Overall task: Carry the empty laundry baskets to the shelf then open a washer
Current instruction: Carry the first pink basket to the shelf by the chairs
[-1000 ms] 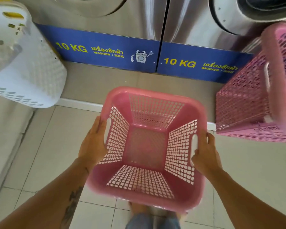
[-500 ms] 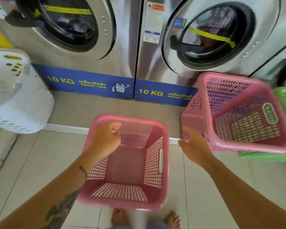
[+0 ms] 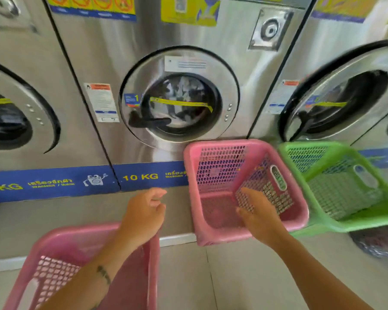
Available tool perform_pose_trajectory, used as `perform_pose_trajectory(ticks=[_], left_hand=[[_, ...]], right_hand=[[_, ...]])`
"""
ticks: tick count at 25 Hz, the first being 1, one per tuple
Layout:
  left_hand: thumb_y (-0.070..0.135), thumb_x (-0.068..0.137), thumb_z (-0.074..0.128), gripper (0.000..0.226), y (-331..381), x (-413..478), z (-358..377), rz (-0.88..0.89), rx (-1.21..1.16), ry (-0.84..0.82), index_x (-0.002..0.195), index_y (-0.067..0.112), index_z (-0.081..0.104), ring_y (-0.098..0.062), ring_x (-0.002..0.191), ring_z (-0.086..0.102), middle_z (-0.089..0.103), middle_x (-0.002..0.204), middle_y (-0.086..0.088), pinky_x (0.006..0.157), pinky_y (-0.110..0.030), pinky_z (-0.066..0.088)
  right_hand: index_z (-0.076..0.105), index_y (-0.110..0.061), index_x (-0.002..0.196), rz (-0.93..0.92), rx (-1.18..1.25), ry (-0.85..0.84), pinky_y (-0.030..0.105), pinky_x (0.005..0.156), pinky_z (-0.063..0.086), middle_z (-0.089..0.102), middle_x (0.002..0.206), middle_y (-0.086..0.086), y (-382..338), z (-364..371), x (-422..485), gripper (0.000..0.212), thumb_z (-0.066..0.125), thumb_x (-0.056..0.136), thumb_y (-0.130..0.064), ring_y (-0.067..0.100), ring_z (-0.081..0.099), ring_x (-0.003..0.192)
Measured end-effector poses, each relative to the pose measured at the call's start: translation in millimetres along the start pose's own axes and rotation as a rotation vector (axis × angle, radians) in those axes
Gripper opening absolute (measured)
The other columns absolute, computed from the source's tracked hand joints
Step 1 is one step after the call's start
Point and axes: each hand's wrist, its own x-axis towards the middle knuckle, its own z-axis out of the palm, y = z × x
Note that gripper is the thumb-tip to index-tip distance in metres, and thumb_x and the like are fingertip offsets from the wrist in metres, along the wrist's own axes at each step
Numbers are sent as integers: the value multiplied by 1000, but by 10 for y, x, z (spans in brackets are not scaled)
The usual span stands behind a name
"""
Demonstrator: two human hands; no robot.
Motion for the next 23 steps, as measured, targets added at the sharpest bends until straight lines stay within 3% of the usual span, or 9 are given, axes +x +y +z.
perform_pose_trajectory(ticks=[2,4,6,11,16,19,23], left_hand=[[6,84,62,43,161,189,507,25,33,-6,125,18,59,-10,107,59,58,125,7,97,-30,45],[7,81,66,47,299,390,954,102,118,22,126,17,59,-6,110,50,52,120,9,100,-23,35],[8,77,68,49,354,615,1341,144,267,58,125,13,59,-10,115,45,52,123,0,98,-18,27],[26,78,67,65,162,1142,1978,-27,619,95,138,15,45,-36,139,26,24,153,-16,109,-51,33],[8,72,67,76,-175,1332,2202,-72,733,105,143,13,41,-44,135,32,11,159,-19,97,-55,43],[-3,67,63,87,-336,1306,2219,-60,708,150,147,19,35,-43,130,36,4,162,-11,94,-49,46],[-9,68,56,89,-418,1151,2137,-66,640,183,148,20,32,-41,137,30,2,162,-11,100,-47,42]], right_hand=[[48,-14,139,11,-21,25,27,103,32,52,133,4,444,-221,268,57,68,86,-16,22,48,127],[48,-14,140,33,-43,39,33,110,31,51,140,7,846,-425,578,59,68,84,-17,25,45,131],[48,-16,140,25,-82,42,39,113,34,48,144,7,1201,-609,877,60,67,83,-18,27,44,134],[40,-19,143,-16,-202,22,48,109,36,43,142,11,1865,-831,1502,70,63,77,-14,34,43,129],[29,-19,150,-110,-299,-26,52,110,34,36,146,15,2170,-703,1949,77,60,79,-11,40,39,132],[23,-23,150,-141,-354,28,56,96,48,26,152,10,2266,-552,1996,79,60,81,-12,45,49,121],[11,-25,153,-131,-460,37,57,81,55,12,160,1,2241,-500,1916,90,61,78,-13,45,53,116]])
